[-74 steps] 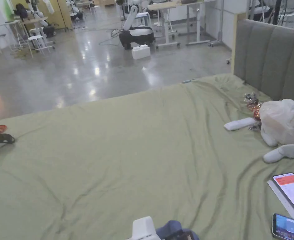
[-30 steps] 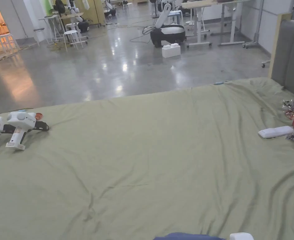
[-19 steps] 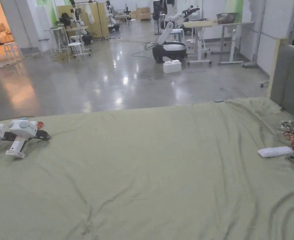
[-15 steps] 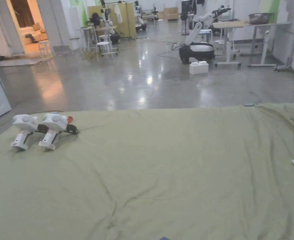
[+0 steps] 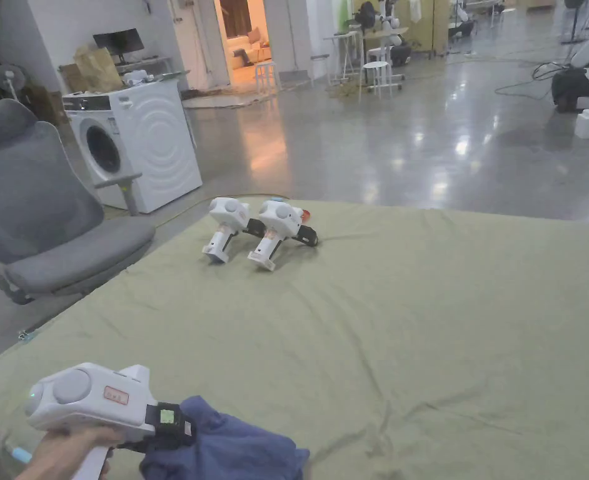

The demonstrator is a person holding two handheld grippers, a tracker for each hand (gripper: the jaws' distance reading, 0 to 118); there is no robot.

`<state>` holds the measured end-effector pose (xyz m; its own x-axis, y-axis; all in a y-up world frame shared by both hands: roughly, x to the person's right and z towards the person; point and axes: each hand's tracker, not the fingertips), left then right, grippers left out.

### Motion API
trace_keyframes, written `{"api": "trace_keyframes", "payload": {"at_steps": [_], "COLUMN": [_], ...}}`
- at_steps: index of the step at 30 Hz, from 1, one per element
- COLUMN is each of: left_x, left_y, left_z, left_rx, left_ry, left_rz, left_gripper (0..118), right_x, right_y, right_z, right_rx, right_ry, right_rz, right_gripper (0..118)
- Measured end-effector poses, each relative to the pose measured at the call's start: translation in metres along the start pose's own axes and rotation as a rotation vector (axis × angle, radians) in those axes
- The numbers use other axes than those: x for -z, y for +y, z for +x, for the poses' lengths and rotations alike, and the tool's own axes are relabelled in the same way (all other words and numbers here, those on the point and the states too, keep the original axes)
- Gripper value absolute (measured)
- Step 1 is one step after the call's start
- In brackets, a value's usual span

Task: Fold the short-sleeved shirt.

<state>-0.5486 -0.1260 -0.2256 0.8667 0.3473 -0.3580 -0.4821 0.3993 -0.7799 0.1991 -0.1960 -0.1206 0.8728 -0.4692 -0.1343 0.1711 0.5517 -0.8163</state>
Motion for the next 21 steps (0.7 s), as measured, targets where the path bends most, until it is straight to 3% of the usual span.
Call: {"api": "trace_keyframes", "payload": {"at_steps": [1, 3, 4, 5, 9, 16, 21], "left_x": [0.009, 0.025, 0.023, 0.015, -0.055, -0.186, -0.21], "left_y": [0.001, 0.009, 0.012, 0.015, 0.019, -0.047, -0.13], "left_z": [-0.003, -0.017, -0.019, -0.019, 0.018, 0.156, 0.243], "left_rx": [-0.035, -0.138, -0.172, -0.165, 0.072, 0.426, 0.54], "left_ry": [0.022, 0.107, 0.155, 0.184, 0.322, 0.055, -0.117], "left_rz": [0.001, 0.029, 0.05, 0.072, 0.311, 0.671, 0.95], "left_gripper": [35, 70, 81, 84, 84, 84, 80], "right_x": [0.002, 0.004, 0.005, 0.005, -0.006, -0.059, -0.107], "right_y": [0.0, 0.002, 0.004, 0.006, 0.023, 0.07, 0.092], "right_z": [-0.004, -0.006, -0.006, -0.007, -0.012, -0.044, -0.071], "right_rx": [-0.006, -0.014, -0.012, -0.015, -0.085, -0.211, -0.261], "right_ry": [0.0, 0.01, 0.028, 0.046, 0.019, -0.058, -0.113], "right_rz": [-0.001, -0.005, -0.008, -0.002, 0.058, 0.289, 0.5], "right_gripper": [0, 0, 0, 0, 0, 0, 0]}}
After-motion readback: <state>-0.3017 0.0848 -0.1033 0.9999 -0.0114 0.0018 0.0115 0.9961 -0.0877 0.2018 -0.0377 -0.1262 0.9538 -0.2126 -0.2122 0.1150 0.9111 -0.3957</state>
